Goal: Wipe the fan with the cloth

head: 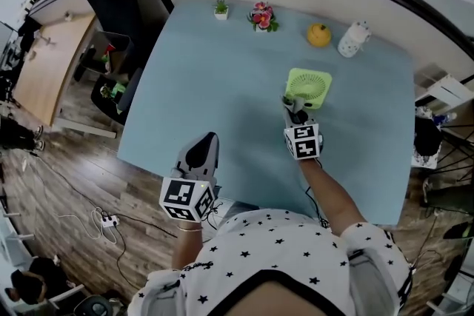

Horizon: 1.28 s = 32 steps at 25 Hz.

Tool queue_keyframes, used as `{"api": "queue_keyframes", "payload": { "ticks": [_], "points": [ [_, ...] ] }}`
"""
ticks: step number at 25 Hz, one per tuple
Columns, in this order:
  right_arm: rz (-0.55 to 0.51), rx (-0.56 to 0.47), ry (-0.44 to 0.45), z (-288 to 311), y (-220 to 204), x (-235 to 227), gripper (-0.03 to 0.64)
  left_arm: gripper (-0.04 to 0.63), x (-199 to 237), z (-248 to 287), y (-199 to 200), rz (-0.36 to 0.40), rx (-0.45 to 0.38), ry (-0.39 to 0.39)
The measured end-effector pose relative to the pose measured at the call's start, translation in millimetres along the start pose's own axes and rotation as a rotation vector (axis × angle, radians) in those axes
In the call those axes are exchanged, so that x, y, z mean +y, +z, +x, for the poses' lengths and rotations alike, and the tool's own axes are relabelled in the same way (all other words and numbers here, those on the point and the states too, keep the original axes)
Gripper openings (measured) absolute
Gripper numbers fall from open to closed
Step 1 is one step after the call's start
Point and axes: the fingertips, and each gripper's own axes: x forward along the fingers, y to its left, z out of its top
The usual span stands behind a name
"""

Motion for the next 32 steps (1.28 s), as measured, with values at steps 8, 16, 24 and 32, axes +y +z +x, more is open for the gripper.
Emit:
{"api": "queue_keyframes", "payload": {
  "ticks": [8,16,24,32],
  "points": [
    [0.031,0.004,-0.049,-6,-6,-25,0.049,0.031,-6,6,2,0.004,-0.003,-0.016],
    [0.087,0.002,-0.129,-25,-17,-70,0.051,0.031,-26,23,6,0.022,0.001,-0.063],
    [0.148,0.015,-0.187,-39,-32,-101,0.049,0.031,-44,37,11,0.04,0.001,-0.108],
    [0.235,-0.045,-0.164,-46,-21,-98,0.051,0.031,-49,45,11,0.046,0.008,-0.127]
  ]
}}
